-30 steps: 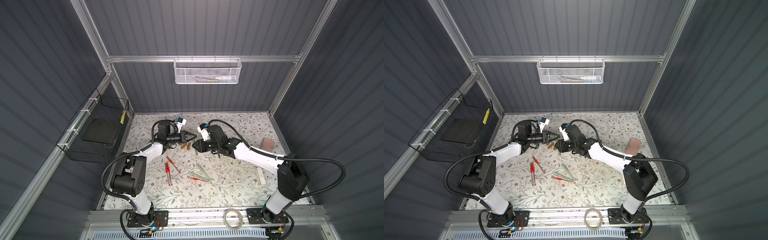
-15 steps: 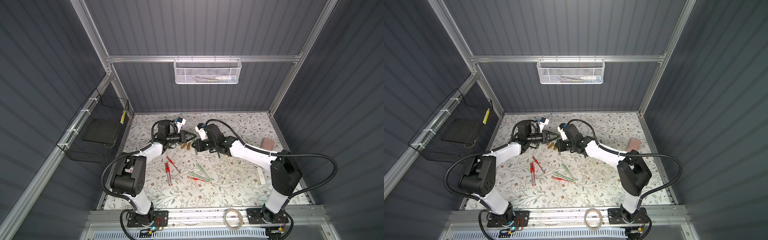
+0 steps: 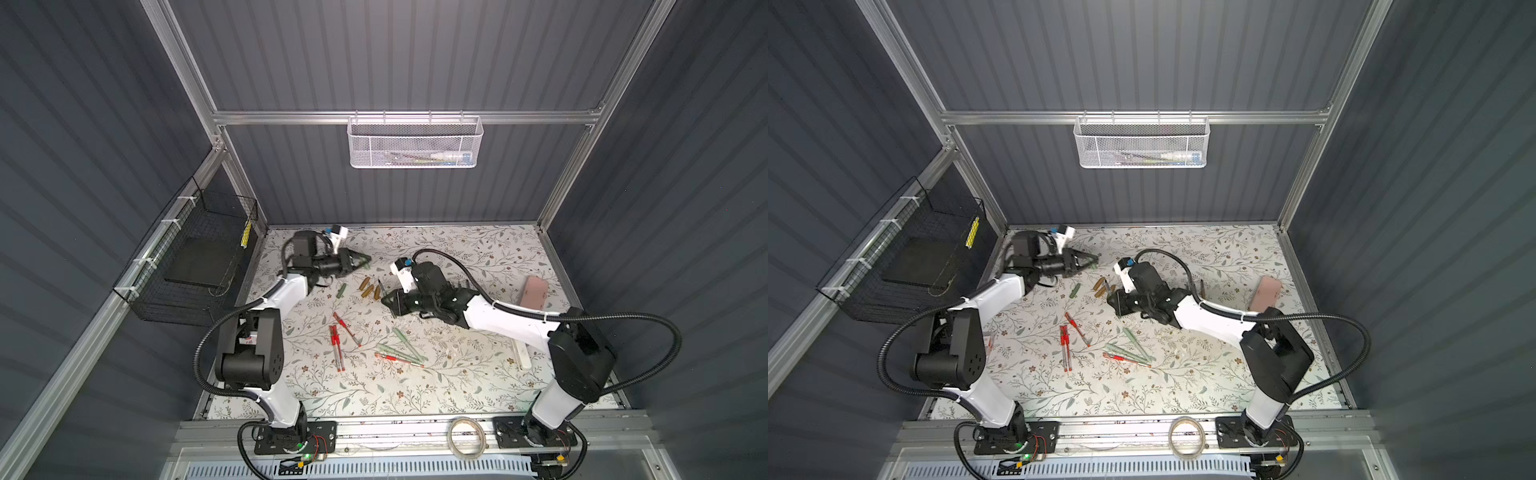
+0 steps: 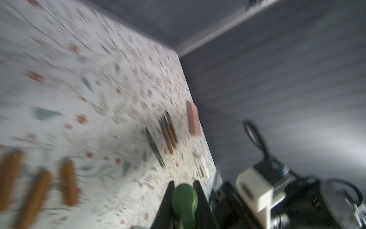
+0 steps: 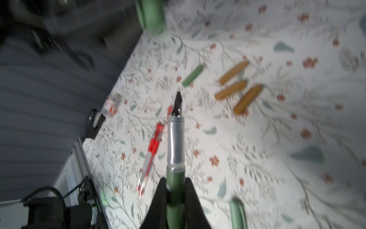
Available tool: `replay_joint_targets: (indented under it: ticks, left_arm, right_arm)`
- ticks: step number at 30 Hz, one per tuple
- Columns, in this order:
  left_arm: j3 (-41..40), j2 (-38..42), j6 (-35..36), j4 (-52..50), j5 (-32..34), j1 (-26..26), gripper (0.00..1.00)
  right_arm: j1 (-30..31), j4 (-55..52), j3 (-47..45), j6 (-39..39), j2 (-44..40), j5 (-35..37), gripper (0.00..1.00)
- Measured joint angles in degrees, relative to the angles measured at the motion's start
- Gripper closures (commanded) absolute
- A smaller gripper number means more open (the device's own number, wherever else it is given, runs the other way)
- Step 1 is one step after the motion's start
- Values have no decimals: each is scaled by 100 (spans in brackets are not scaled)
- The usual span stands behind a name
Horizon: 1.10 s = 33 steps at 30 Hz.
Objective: Remove pen caps from pens
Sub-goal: Open the pen cap on the pen, then place the pen cap at the top-left of the table.
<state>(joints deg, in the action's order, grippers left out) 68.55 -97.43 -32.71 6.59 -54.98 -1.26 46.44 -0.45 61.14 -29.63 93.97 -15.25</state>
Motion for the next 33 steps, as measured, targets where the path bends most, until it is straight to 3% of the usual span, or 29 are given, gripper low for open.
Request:
replay_joint_targets:
  ticks: [4,12,22,33]
  left_arm:
    - [496,0,389,-199,662,623,100]
    - [511,-111,1351,-1241,1683,341,100]
    - [691,-704,3112,-2474,3630,-15,100]
    - [802,-1495,3652,-2826,4583,-264,99]
  right_arm:
    - [-11,-535,-389,-11,-216,33,100]
    - [-190,-688,-750,-17,-601,245,100]
    - [-431,-647,-1008,-15,-973,514,100]
    - [-595,-634,-1646,-48,-1552,664,100]
